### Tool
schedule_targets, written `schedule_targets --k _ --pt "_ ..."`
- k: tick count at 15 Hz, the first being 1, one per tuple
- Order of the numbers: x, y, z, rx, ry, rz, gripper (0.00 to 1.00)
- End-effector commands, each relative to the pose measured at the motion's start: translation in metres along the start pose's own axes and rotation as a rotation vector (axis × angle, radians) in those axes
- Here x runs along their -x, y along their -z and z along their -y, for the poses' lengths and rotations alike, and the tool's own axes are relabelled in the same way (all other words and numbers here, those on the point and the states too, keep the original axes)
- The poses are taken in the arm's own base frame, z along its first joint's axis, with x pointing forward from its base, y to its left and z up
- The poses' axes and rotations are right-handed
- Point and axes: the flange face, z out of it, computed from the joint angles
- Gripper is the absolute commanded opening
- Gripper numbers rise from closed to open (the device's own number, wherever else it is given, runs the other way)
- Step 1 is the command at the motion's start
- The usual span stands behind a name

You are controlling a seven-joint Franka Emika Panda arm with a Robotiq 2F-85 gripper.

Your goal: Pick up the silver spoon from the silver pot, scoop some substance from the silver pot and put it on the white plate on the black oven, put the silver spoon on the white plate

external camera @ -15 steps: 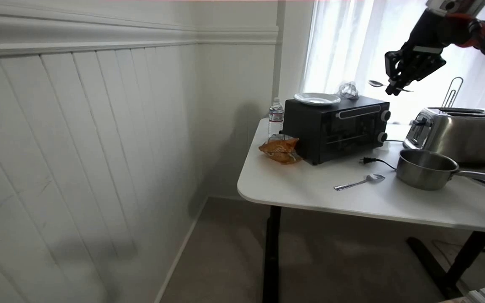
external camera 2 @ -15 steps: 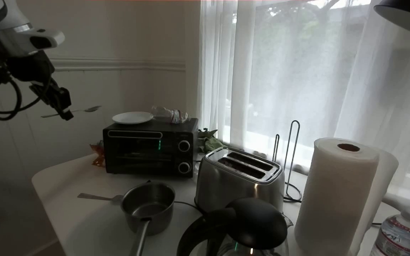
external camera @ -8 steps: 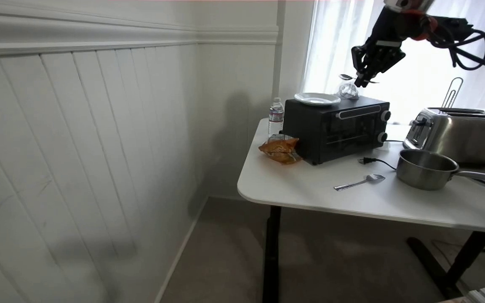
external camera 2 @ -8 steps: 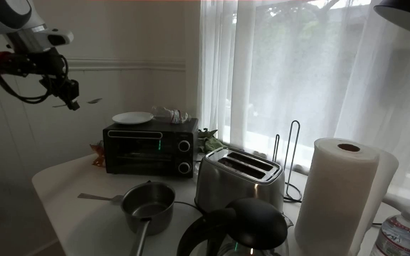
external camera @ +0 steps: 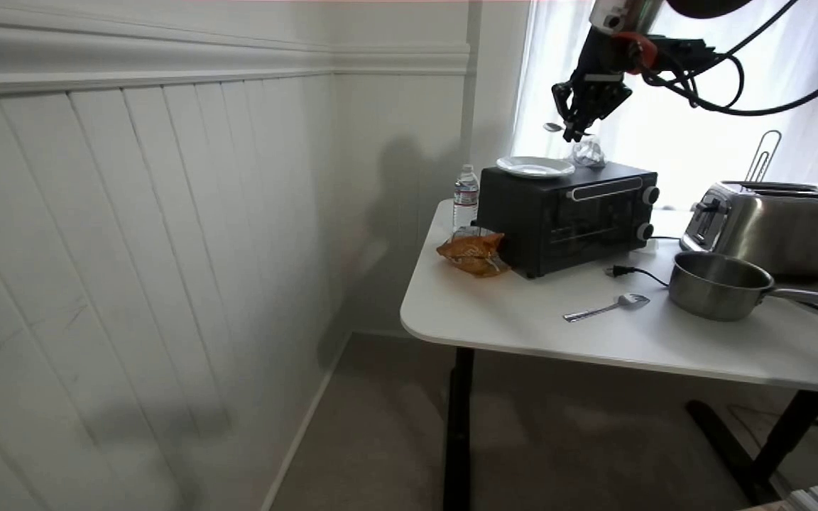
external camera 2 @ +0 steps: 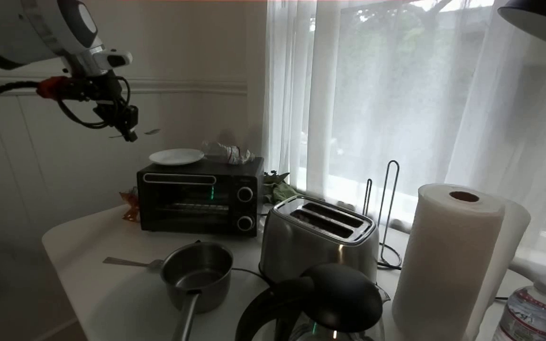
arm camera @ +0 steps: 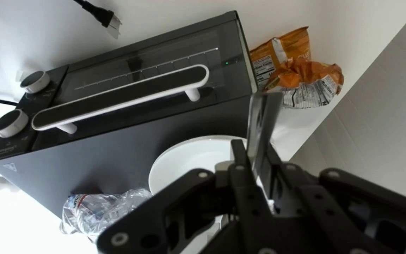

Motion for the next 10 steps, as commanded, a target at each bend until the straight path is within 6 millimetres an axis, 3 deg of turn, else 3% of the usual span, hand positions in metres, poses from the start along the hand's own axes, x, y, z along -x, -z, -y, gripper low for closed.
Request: schedule_targets --k 1,5,10 --pt "-0.030 -0.026 0.023 0.038 -0.005 0.020 0.03" --pt "-0.051 -0.054 0.035 0.048 -0.009 0.056 0.03" --pt "-0.072 -0.079 0.034 0.045 -0.034 0.072 0.03"
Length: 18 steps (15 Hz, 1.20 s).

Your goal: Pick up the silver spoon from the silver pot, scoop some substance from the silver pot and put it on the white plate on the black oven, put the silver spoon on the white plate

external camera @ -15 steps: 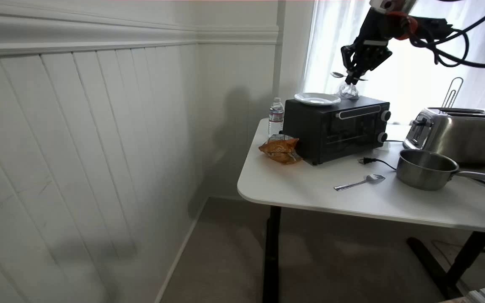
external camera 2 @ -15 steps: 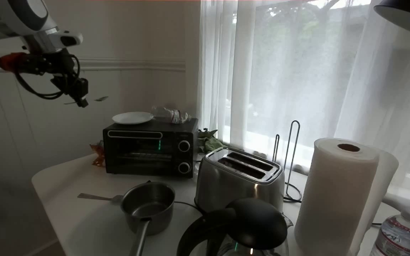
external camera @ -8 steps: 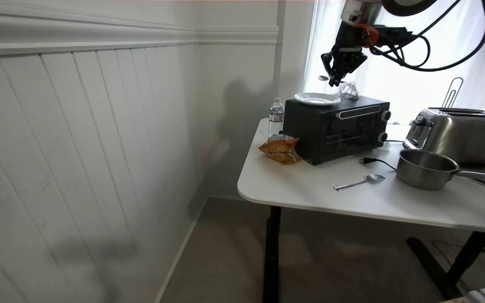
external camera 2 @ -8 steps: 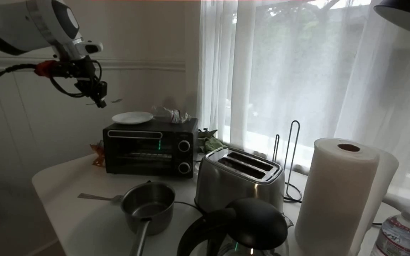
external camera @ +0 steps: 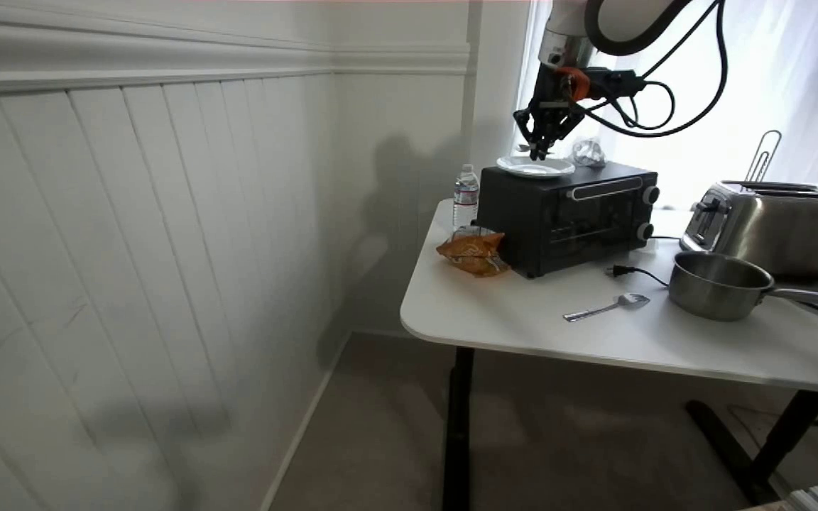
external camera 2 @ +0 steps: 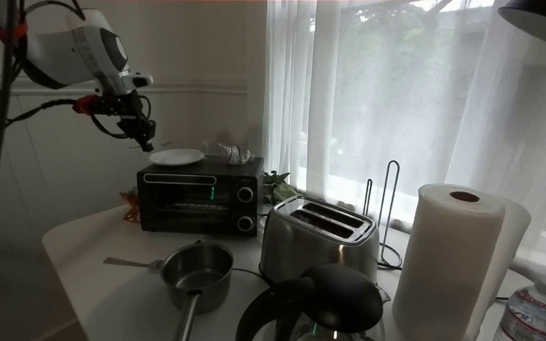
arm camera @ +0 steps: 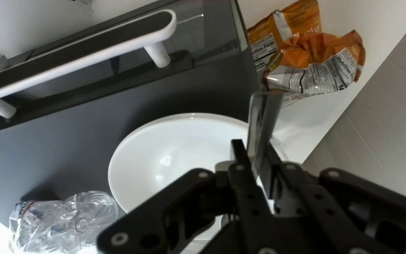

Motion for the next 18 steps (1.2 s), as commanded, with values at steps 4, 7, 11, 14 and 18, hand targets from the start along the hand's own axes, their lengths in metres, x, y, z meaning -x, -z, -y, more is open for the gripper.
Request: schedule_targets --k 4,7,11,14,18 --pt "-0.028 -0.023 -0.001 0.017 -0.035 0.013 0.03" --pt "-0.032 -0.030 -0.007 0.027 -0.042 0.027 0.03" --pt "-0.032 -0.037 -0.013 0.035 -0.037 0.056 0.03" --pt "-0.031 -0.038 -0.014 0.034 -0.029 0.075 0.03" --pt "-0.029 -0.035 -0.012 0.038 -0.014 0.084 0.17"
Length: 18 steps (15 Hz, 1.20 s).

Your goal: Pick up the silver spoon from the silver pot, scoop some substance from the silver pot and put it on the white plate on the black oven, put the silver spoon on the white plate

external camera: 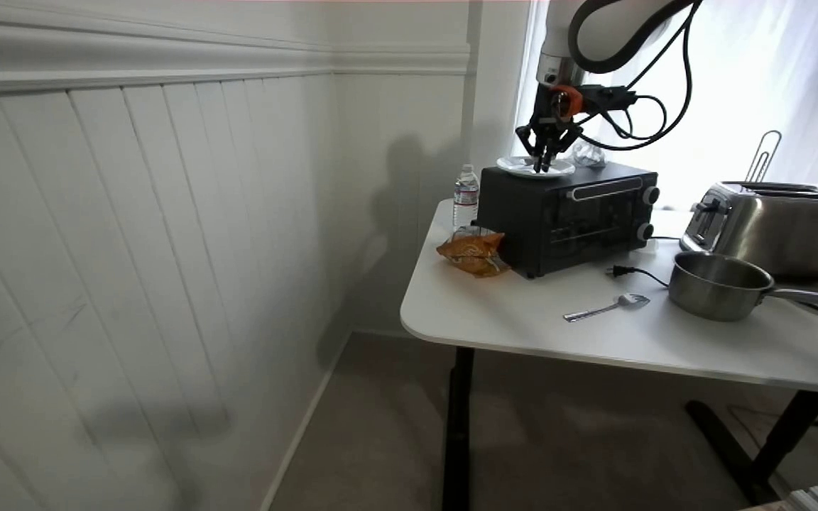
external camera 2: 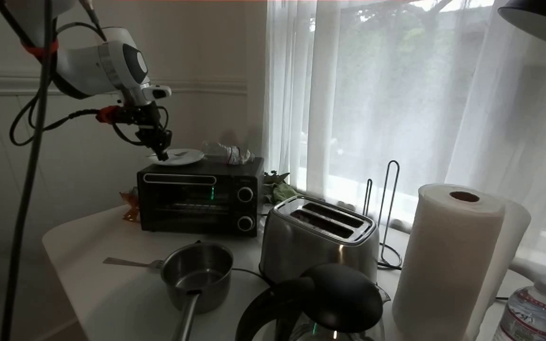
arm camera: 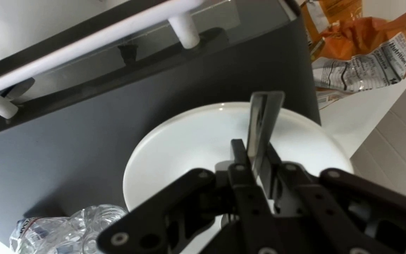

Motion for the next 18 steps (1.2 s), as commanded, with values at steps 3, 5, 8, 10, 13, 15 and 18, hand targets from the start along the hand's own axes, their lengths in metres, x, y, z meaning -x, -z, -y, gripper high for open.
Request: schedule_targets --k 3,5,8,10,13,15,18 --pt "0.000 0.006 0.007 0.002 0.019 0.024 0.42" --pt "0.000 0.007 0.008 0.002 0.022 0.025 0.46" --pt "-0.001 0.012 0.009 -0.002 0.023 0.013 0.46" --pt "-0.003 0.024 0.010 -0.011 0.019 -0.008 0.48" --pt "-0.002 0.057 0.007 -0.007 -0.007 0.011 0.77" --pt "0.010 0.081 -0.005 0.027 -0.016 0.078 0.85" --pt "0.040 0.111 -0.025 0.042 0.010 0.170 1.00"
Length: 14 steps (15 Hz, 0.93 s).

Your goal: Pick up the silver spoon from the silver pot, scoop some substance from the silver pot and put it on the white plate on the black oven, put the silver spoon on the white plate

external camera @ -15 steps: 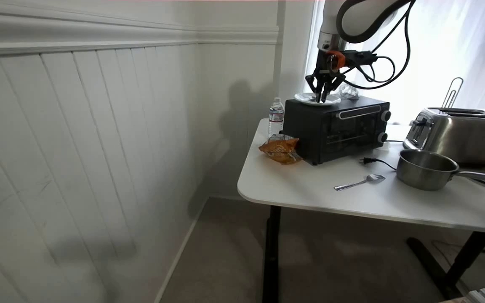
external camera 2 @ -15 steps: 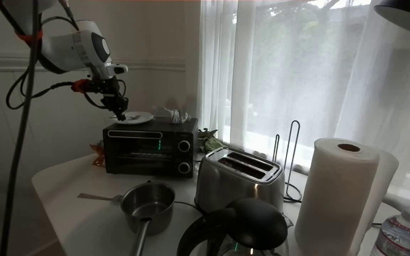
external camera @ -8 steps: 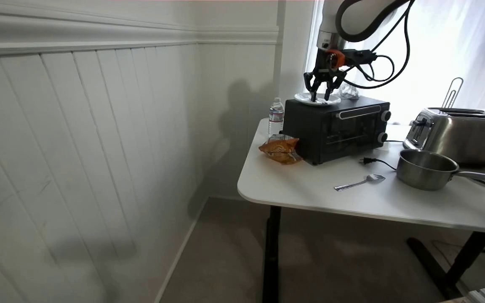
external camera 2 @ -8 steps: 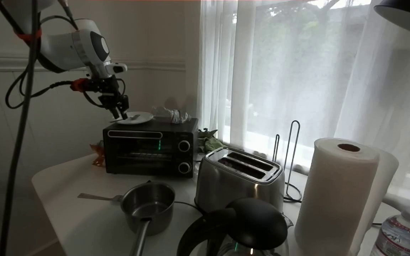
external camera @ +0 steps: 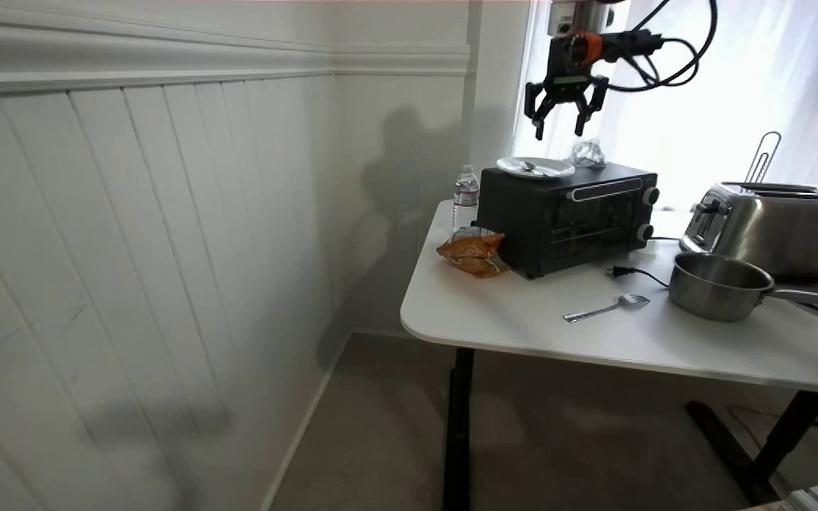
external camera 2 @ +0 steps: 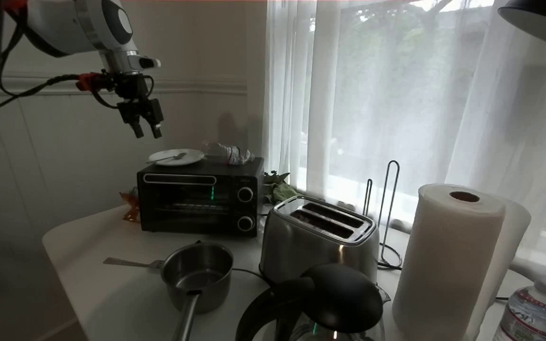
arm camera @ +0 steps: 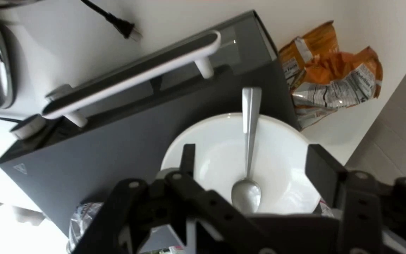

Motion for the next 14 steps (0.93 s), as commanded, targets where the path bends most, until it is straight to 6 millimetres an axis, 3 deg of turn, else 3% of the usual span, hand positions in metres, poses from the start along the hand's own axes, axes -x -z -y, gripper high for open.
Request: schedule_targets --k 1,6,12,13,14 --pt "0.044 0.036 -0.026 0.000 0.038 0.091 1.00" --pt "0.103 0.063 -0.055 -0.061 0.085 0.086 1.00" --pt "0.155 0.081 -0.092 -0.107 0.142 0.050 1.00" --pt "0.131 0.078 -0.077 -0.074 0.111 0.065 1.00" --pt "0.136 0.080 -0.080 -0.073 0.115 0.061 1.00"
